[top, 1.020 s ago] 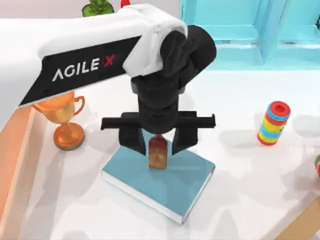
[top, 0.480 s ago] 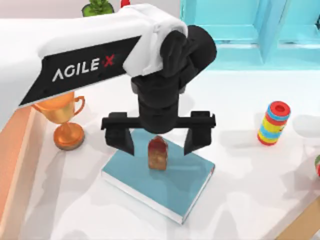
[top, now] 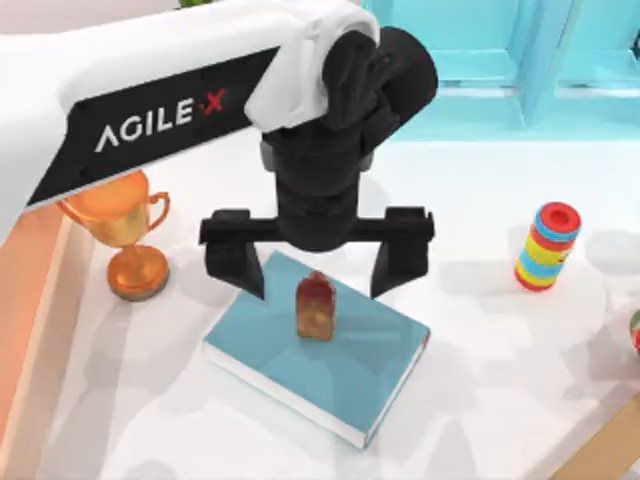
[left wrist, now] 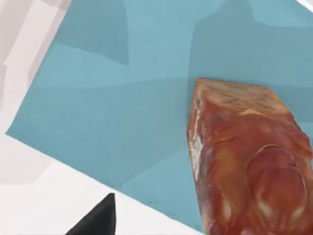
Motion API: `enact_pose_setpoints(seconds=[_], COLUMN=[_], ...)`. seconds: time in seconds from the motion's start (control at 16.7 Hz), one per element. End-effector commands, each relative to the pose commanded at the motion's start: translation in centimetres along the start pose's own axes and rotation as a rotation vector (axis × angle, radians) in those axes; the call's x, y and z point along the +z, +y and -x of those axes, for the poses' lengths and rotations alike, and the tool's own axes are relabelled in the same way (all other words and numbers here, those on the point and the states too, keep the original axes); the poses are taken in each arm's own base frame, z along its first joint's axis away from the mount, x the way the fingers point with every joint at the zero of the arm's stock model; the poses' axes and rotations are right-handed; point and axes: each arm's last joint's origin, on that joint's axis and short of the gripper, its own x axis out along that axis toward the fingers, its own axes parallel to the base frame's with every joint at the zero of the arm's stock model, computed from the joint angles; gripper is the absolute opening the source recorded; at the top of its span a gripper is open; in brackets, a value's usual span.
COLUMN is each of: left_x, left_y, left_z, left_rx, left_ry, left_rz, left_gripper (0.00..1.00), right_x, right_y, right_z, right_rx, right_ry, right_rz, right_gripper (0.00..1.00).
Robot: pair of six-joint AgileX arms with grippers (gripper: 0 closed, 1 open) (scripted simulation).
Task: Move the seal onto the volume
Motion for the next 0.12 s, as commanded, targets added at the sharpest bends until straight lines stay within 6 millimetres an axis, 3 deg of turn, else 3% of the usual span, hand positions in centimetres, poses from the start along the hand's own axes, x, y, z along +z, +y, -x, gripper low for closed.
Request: enact_pose_setpoints(seconds=[0.12], left_x=[-0.02], left_y=[0.05], left_z=[0.88], left_rx=[-0.003], left_ry=[-0.003], left_rz=[0.0], left_gripper=[1.0], right_x=[0.0], right_y=[0.0], right_z=[0.0], right_rx=[0.0], right_ry=[0.0], right_rz=[0.0], right_gripper=[1.0])
